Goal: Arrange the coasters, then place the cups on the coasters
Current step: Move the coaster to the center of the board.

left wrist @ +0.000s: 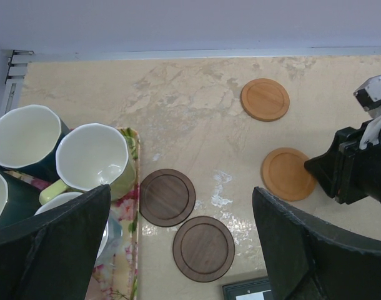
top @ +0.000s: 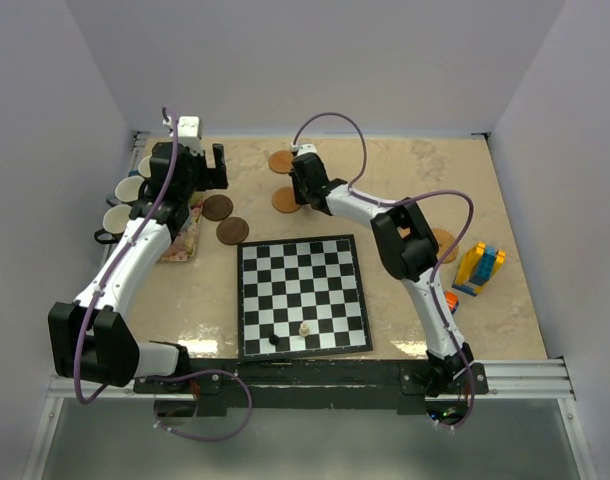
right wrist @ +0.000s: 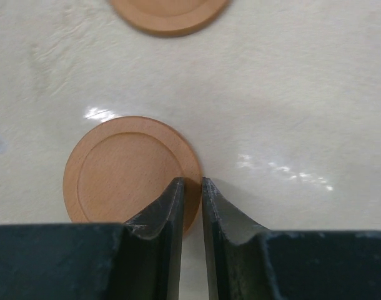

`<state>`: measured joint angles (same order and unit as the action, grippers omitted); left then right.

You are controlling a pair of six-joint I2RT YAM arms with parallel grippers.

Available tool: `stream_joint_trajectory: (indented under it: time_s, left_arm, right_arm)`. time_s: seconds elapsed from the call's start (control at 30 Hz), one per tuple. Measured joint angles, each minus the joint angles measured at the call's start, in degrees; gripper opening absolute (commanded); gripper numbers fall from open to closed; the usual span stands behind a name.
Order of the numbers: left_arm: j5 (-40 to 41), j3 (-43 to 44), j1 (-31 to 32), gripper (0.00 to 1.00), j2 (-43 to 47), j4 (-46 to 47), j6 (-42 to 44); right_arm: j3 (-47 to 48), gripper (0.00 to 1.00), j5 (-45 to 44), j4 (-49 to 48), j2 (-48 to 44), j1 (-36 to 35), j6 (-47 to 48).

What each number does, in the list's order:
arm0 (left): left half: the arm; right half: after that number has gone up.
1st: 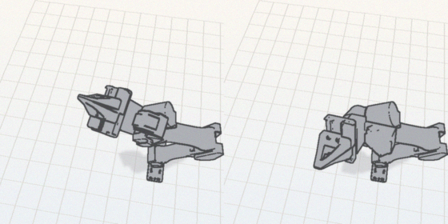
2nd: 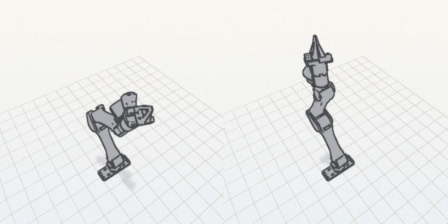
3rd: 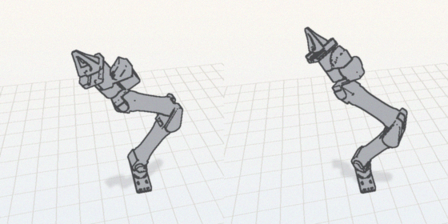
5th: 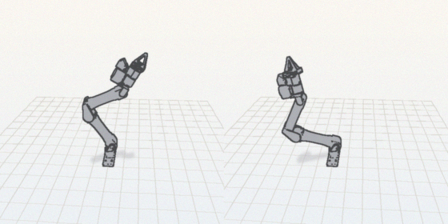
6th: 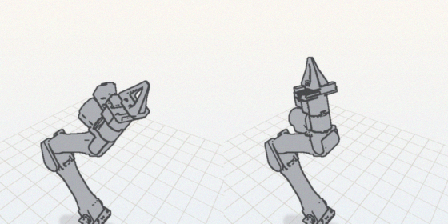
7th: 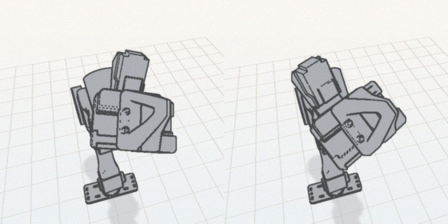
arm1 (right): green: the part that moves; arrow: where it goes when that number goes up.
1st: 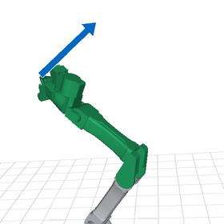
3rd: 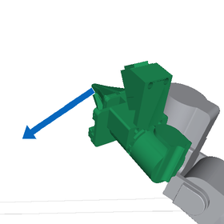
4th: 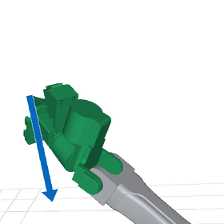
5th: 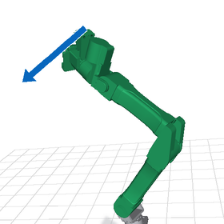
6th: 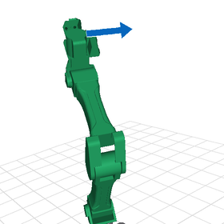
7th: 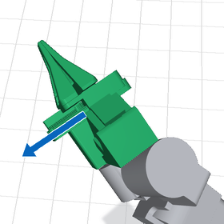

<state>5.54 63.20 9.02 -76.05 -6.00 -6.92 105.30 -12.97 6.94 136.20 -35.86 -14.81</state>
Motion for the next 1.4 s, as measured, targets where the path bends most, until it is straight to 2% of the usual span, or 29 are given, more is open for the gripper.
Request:
stream_joint_trajectory:
  time_s: [0.3,0.97,1.4]
  left_arm:
    - [-0.63,0.00,0.00,1.00,-0.20,0.11,-0.04]
    - [-0.70,0.00,0.00,1.00,-0.87,0.72,-0.15]
    - [-0.74,0.00,0.00,1.00,-0.98,0.72,-0.17]
  right_arm:
    - [-0.42,0.19,-3.54,-0.13,-0.22,3.89,-0.63]
    - [4.20,0.13,-5.64,0.96,2.51,5.90,-3.21]
    - [8.04,0.13,-6.14,0.90,5.07,6.38,-4.85]
